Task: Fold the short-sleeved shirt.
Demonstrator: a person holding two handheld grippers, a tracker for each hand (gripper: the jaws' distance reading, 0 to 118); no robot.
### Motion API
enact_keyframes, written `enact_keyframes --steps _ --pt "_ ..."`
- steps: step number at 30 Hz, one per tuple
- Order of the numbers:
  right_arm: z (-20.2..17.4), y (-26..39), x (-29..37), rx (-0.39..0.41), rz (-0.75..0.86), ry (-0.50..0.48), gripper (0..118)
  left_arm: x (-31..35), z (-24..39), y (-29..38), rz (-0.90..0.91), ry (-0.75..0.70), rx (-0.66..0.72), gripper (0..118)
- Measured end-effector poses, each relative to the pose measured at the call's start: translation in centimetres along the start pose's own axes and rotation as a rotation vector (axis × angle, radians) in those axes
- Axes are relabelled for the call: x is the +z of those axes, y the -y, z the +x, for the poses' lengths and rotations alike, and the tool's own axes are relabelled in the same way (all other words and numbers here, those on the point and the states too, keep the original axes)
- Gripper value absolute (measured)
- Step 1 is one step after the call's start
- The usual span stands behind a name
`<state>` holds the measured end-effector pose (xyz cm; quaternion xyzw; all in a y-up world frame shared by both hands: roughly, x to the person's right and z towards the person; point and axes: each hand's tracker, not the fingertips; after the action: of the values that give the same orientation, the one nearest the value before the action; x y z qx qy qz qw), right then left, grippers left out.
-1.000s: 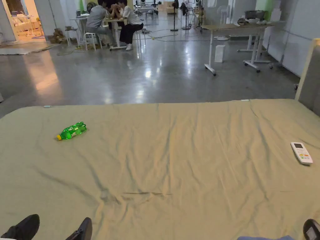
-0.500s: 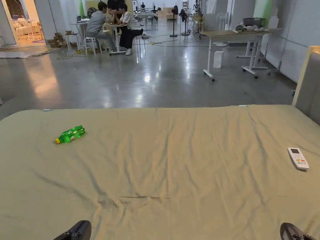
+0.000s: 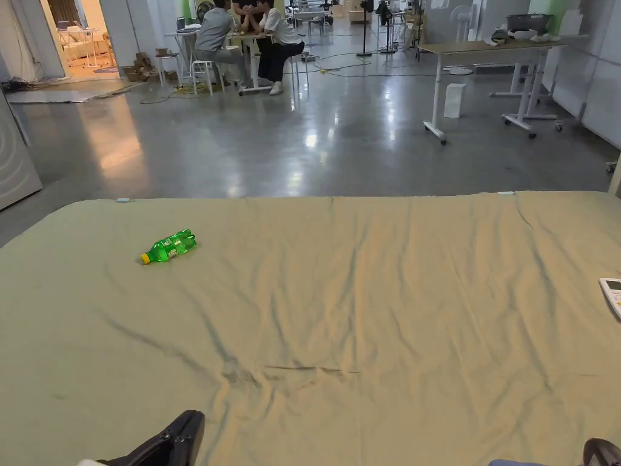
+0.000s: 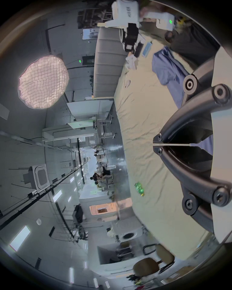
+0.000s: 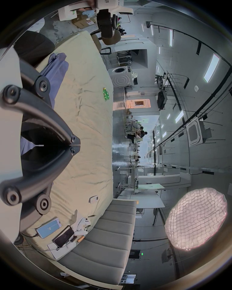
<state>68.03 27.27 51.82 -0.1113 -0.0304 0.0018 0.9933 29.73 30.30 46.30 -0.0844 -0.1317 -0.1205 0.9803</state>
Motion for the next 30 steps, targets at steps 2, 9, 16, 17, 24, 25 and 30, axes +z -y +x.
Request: enact_keyframes --steps 2,9,16,17,24,25,30 --pt "-0.1 0.1 0.0 0.008 -0.008 0.004 0 1.1 1.0 0.1 0.058 -0.093 -0.203 2" --pt "-0.2 0.5 -0.4 -0.032 -0.024 -0.012 0 2.4 1.9 -0.1 0.084 -0.070 -0.282 2" --pt "-0.4 0.9 -0.6 -0.020 -0.054 -0.025 0 2.0 1.5 0.7 0.055 -0.012 -0.166 1" --pt "-0.3 1.0 -0.6 -0.021 -0.056 -0.024 0 2.0 1.6 0.7 0.052 -0.011 -0.166 1" --pt "0.1 1.6 -0.6 -0.074 -0.080 -0.024 0 1.3 1.4 1.5 0.005 -0.018 -0.168 1" --pt "0.1 1.6 -0.6 -0.078 -0.084 -0.024 0 0.9 1.1 1.6 -0.019 -0.013 -0.157 1" --pt "0.4 2.0 -0.7 -0.087 -0.106 -0.021 0 -4.0 -4.9 4.4 -0.277 0.123 0.263 1"
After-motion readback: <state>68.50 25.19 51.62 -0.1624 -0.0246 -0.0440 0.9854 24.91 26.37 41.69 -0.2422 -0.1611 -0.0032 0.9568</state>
